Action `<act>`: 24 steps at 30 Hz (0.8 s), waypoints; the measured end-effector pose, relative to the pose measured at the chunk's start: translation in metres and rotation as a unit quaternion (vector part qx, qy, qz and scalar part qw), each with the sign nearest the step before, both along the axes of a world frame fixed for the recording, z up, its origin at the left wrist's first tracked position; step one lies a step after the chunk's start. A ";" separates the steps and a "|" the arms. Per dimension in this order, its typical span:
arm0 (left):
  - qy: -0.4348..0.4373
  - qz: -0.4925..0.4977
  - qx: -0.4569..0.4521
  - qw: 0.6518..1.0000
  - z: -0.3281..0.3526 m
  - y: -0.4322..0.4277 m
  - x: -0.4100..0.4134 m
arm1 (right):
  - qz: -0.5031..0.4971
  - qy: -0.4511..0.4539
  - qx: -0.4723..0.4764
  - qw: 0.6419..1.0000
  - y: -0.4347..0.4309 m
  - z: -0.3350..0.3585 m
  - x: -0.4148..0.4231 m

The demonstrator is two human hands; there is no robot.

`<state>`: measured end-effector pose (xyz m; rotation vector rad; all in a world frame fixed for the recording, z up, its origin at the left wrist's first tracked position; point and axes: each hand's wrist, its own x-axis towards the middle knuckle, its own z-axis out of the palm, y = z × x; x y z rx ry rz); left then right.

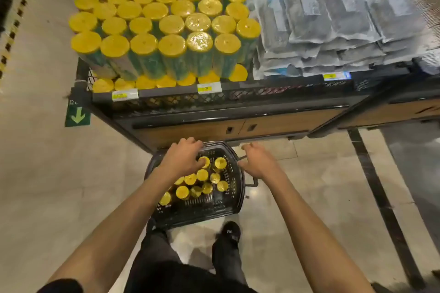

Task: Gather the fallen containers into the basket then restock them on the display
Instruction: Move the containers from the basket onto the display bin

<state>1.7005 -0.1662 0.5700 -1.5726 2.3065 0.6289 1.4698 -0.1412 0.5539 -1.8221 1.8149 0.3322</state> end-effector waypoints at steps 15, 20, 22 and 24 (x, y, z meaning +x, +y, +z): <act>0.022 0.093 0.039 0.995 -0.111 0.035 0.016 | 0.077 0.014 0.048 0.996 -0.009 -0.098 0.014; 0.022 0.075 0.038 0.996 -0.206 0.040 0.029 | 0.082 0.033 0.052 0.995 -0.008 -0.179 0.025; 0.023 0.070 0.038 0.997 -0.246 0.042 0.032 | 0.087 0.048 0.045 0.994 -0.008 -0.214 0.029; 0.018 0.065 0.051 0.996 -0.286 0.041 0.032 | 0.083 0.054 0.049 0.994 -0.010 -0.251 0.032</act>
